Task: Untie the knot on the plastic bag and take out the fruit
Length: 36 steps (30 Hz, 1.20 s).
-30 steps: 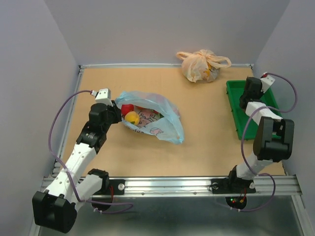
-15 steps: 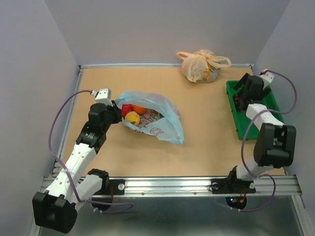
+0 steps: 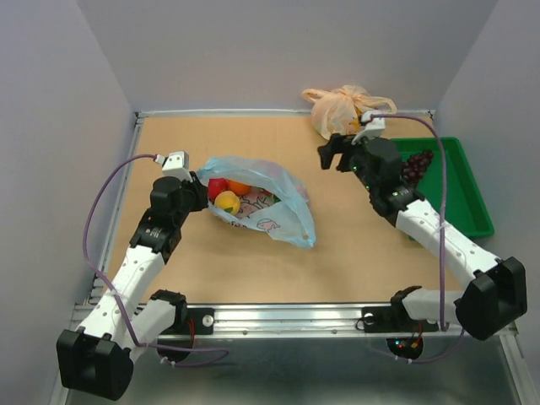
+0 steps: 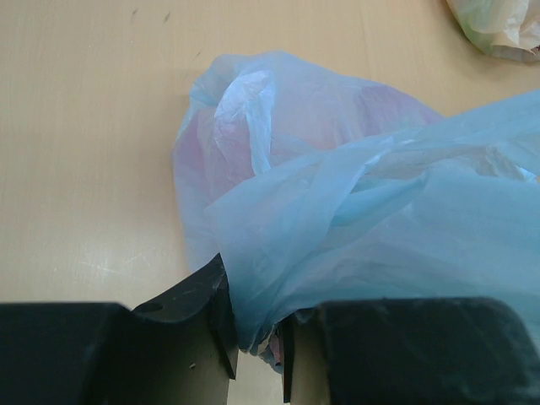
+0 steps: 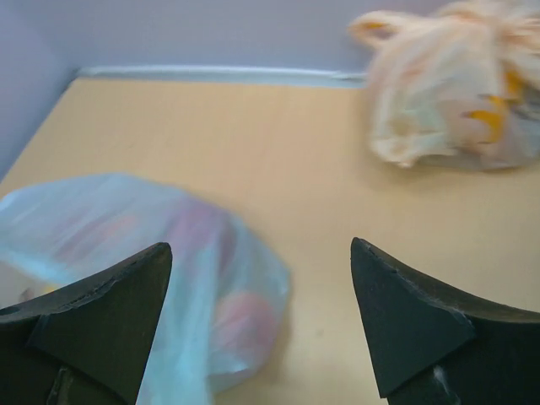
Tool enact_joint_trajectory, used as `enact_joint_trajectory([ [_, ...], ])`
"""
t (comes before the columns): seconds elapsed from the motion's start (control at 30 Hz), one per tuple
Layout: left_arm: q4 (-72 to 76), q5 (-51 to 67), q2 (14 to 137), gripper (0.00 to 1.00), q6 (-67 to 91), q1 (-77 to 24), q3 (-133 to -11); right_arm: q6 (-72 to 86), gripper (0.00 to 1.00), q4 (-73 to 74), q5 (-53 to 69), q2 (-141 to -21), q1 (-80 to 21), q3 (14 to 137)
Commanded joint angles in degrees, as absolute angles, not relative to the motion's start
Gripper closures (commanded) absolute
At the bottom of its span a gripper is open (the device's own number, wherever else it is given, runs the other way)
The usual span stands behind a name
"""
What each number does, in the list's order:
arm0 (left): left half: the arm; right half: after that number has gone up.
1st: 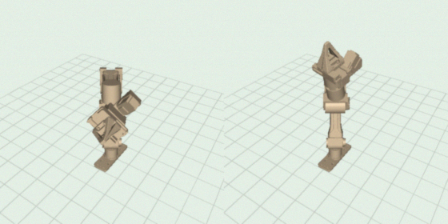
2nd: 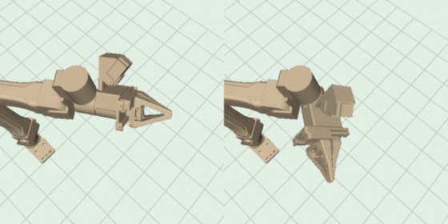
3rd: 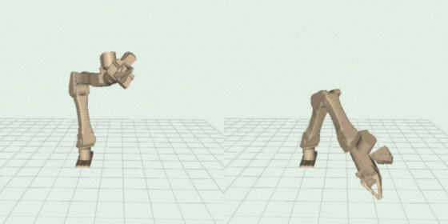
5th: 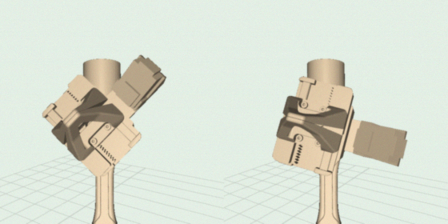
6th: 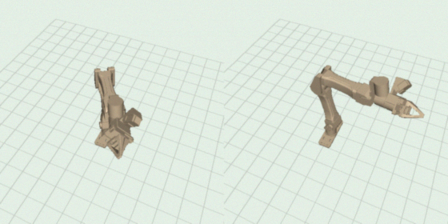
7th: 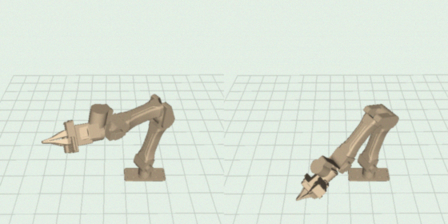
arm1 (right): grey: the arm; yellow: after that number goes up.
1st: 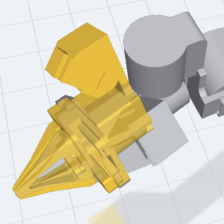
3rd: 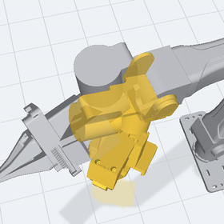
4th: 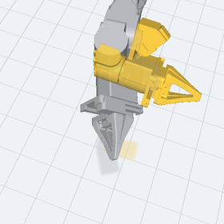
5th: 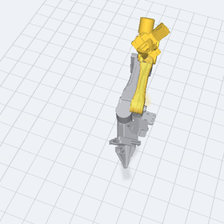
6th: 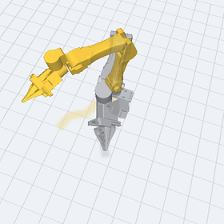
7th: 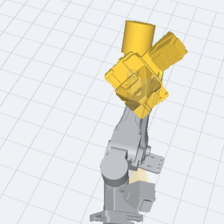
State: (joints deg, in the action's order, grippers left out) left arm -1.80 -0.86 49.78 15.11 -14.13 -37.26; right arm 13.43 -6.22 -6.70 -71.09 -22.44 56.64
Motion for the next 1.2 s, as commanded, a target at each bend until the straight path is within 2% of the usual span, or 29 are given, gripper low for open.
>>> enact_joint_trajectory([
  [0.0, 0.5, -0.4, 49.7, 0.7, 15.4, -14.0, -37.0, 10.8, 0.1, -5.8, -1.6, -70.7, -33.1, 58.3],
  [0.03, 0.4, -0.4, 49.7, 0.7, 15.6, -14.1, -37.0, 9.8, 0.12, -5.8, -1.6, -71.4, -38.1, 58.5],
  [0.17, 0.2, -0.3, 49.4, 0.7, 17.9, -14.7, -36.3, 7.1, 0.2, -6.4, -1.6, -77.0, -47.4, 60.2],
  [0.3, 0.2, -0.3, 46.7, 0.7, 21.3, -15.4, -34.1, 7.6, 0.27, -11.2, -3.5, -82.3, -50.6, 59.8],
  [0.37, -1.4, -0.6, 46.1, 0.7, 21.9, -16.0, -33.1, 8.6, 0.33, -16.3, -2.4, -84.7, -51.3, 57.8],
  [0.47, -2.4, -1.4, 46.2, 0.7, 22.1, -16.8, -32.6, 11.0, 0.38, -20.6, -0.4, -90.1, -51.8, 55.9],
  [0.57, -3.1, -2.5, 46.6, 0.7, 21.9, -18.5, -32.6, 12.7, 0.39, -24.5, -0.9, -94.3, -53.4, 53.2],
  [0.73, -3.9, -4.8, 47.5, 0.7, 21.4, -20.4, -32.7, 14.8, 0.39, -22.2, -0.4, -99.0, -57.2, 50.3],
  [0.93, -4.1, -5.6, 49.3, 0.7, 20.5, -20.5, -33.3, 13.5, 0.38, -18.4, -5.2, -94.7, -58.6, 50.2],
  [1.17, -5.0, -4.7, 50.8, 0.7, 20.2, -20.5, -33.5, 16.1, 0.24, -22.2, -10.8, -93.8, -58.5, 55.6],
])
